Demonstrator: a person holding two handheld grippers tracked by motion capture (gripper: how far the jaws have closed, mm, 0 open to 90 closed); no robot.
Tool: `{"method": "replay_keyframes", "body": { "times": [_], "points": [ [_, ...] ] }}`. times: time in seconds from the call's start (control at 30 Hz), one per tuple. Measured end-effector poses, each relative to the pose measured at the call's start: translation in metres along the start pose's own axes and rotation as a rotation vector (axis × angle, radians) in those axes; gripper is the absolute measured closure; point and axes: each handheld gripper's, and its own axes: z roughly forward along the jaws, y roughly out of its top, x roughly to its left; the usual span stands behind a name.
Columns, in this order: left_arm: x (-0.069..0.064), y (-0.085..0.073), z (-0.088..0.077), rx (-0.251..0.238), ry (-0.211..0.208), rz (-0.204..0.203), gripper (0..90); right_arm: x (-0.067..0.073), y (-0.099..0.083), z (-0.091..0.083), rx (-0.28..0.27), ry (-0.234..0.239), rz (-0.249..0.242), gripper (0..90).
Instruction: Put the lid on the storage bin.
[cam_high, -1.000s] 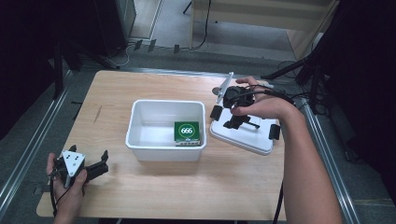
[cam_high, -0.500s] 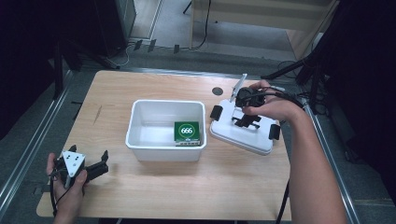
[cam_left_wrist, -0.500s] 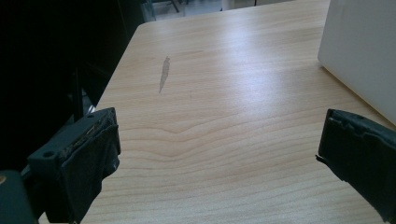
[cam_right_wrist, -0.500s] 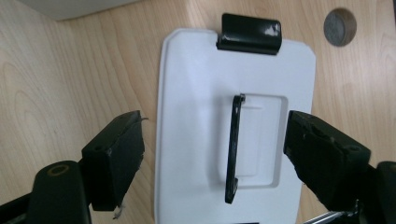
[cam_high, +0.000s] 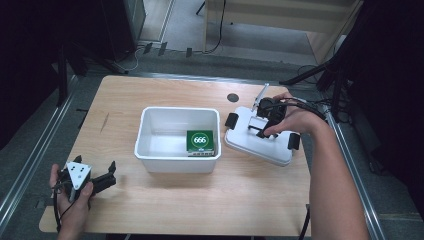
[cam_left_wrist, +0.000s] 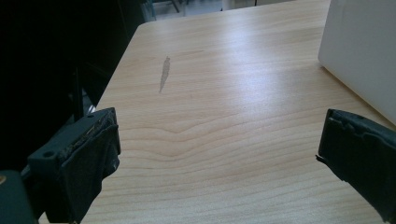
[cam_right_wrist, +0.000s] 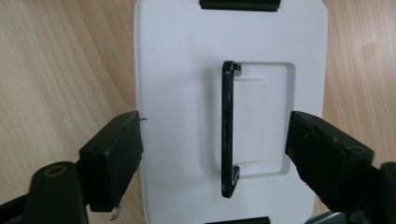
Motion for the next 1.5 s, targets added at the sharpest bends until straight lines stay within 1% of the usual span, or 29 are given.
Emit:
{"method": "replay_keyframes", "body": {
  "times": [0.07, 0.2, 0.23, 0.3, 0.33, 0.43, 0.57, 0.63, 0.7, 0.73, 0.8, 0.87, 0.93, 0.97, 1.03, 1.07, 1.13, 1.17, 1.23, 1.33, 1.37, 1.43, 1.47, 1.5],
  "points": [
    [0.000, 0.000, 0.000, -0.001, 0.001, 0.001, 0.0, -0.001, 0.000, 0.005, 0.013, -0.011, 0.002, 22.8],
    [0.000, 0.000, 0.000, -0.001, 0.001, 0.000, 0.0, -0.004, -0.002, 0.011, 0.016, -0.038, 0.006, 30.9],
    [0.000, 0.000, 0.000, -0.002, 0.001, -0.001, 0.0, -0.005, -0.002, 0.012, 0.016, -0.041, 0.014, 31.8],
    [0.000, 0.000, 0.000, -0.002, 0.001, -0.001, 0.0, -0.007, -0.003, 0.015, 0.018, -0.039, 0.022, 34.2],
    [0.000, 0.000, 0.000, -0.002, 0.001, 0.001, 0.0, -0.009, -0.005, 0.019, 0.022, -0.028, 0.019, 35.5],
    [0.000, 0.000, 0.000, -0.003, 0.001, 0.000, 0.0, -0.010, -0.007, 0.025, 0.043, -0.018, 0.022, 36.3],
    [0.000, 0.000, 0.000, -0.002, 0.001, 0.001, 0.0, -0.012, -0.012, 0.035, 0.062, -0.014, 0.027, 39.2],
    [0.000, 0.000, 0.000, -0.002, 0.001, 0.000, 0.0, -0.014, -0.014, 0.039, 0.063, -0.020, 0.020, 40.7],
    [0.000, 0.000, 0.000, -0.001, 0.001, -0.001, 0.0, -0.014, -0.016, 0.044, 0.072, -0.013, 0.026, 41.6],
    [0.000, 0.000, 0.000, -0.001, 0.001, -0.001, 0.0, -0.015, -0.017, 0.045, 0.076, -0.016, 0.019, 43.2],
    [0.000, 0.000, 0.000, -0.001, 0.001, -0.001, 0.0, -0.016, -0.017, 0.047, 0.088, -0.015, 0.026, 46.1],
    [0.000, 0.000, 0.000, 0.000, 0.001, 0.000, 0.0, -0.017, -0.017, 0.048, 0.095, -0.026, 0.016, 49.1],
    [0.000, 0.000, 0.000, 0.000, 0.002, -0.001, 0.0, -0.017, -0.016, 0.048, 0.094, -0.024, 0.009, 50.7],
    [0.000, 0.000, 0.000, 0.000, 0.001, -0.001, 0.0, -0.016, -0.015, 0.049, 0.096, -0.018, 0.013, 53.3],
    [0.000, 0.000, 0.000, 0.001, 0.001, 0.000, 0.0, -0.015, -0.014, 0.050, 0.101, -0.019, 0.007, 54.4],
    [0.000, 0.000, 0.000, -0.001, 0.001, 0.000, 0.0, -0.015, -0.013, 0.050, 0.108, -0.024, -0.001, 55.4],
    [0.000, 0.000, 0.000, -0.002, 0.001, 0.000, 0.0, -0.016, -0.012, 0.052, 0.123, -0.051, -0.004, 57.0],
    [0.000, 0.000, 0.000, -0.002, 0.001, -0.001, 0.0, -0.017, -0.011, 0.053, 0.127, -0.075, 0.005, 58.8],
    [0.001, 0.000, 0.000, -0.002, 0.000, -0.002, 0.0, -0.017, -0.011, 0.053, 0.124, -0.076, 0.000, 59.9],
    [0.000, 0.000, 0.000, -0.002, -0.001, -0.003, 0.0, -0.017, -0.010, 0.053, 0.117, -0.070, 0.004, 65.3],
    [0.000, 0.000, 0.000, -0.002, -0.001, -0.003, 0.0, -0.017, -0.009, 0.053, 0.113, -0.069, 0.008, 69.5],
    [0.001, 0.000, 0.000, -0.002, -0.001, -0.003, 0.0, -0.017, -0.009, 0.053, 0.107, -0.066, 0.014, 72.6],
    [0.001, 0.000, 0.000, -0.002, -0.001, -0.004, 0.0, -0.017, -0.010, 0.054, 0.115, -0.070, 0.009, 75.8],
    [0.001, 0.000, 0.000, -0.002, -0.001, -0.003, 0.0, -0.017, -0.010, 0.055, 0.125, -0.074, 0.010, 76.8]
  ]
}}
